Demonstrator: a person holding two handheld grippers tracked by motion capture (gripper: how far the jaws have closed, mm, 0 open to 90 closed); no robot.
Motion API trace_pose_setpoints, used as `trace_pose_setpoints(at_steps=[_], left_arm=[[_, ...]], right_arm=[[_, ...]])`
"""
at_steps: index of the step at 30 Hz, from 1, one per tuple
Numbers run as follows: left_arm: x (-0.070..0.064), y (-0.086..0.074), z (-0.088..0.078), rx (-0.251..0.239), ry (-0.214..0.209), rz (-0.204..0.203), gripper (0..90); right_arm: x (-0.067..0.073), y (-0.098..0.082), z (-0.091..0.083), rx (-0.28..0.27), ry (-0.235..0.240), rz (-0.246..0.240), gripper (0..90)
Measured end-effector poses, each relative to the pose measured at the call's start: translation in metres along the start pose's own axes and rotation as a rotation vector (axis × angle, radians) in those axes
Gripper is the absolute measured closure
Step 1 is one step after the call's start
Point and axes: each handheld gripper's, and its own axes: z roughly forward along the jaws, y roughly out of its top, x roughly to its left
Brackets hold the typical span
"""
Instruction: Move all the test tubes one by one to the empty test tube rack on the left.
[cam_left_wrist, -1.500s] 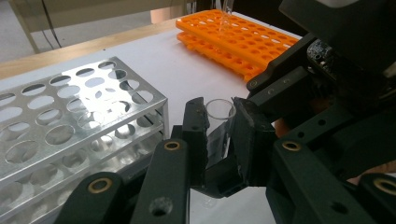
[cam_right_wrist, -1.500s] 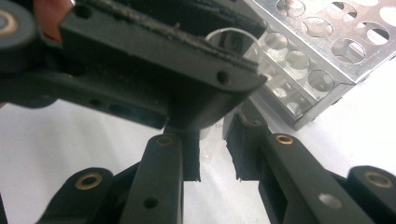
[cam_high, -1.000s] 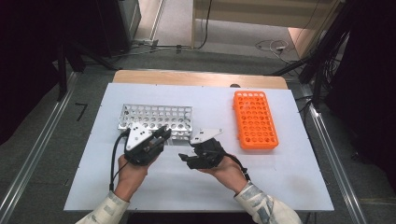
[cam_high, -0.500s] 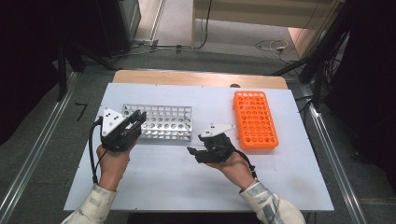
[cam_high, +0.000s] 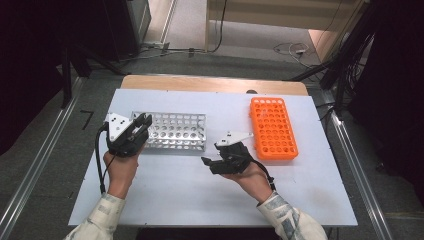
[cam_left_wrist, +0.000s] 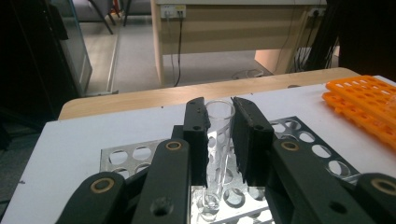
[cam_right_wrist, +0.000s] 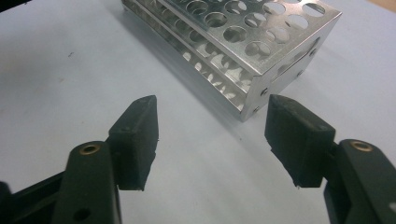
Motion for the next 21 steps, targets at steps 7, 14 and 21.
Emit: trace_pose_setpoints(at_steps=[7, 14, 21], left_arm=[[0.000, -0.011, 0.011, 0.036, 0.009, 0.022, 75.5], [-0.005, -0.021, 0.018, 0.085, 0.017, 0.058, 75.2], [-0.008, -0.030, 0.023, 0.127, 0.018, 0.070, 74.2]], right_arm=[[0.000, 0.000, 0.001, 0.008, -0.007, 0.013, 25.5], [-0.001, 0.000, -0.001, 0.003, -0.011, 0.015, 24.9], [-0.001, 0.000, -0.001, 0.003, -0.011, 0.007, 24.8]])
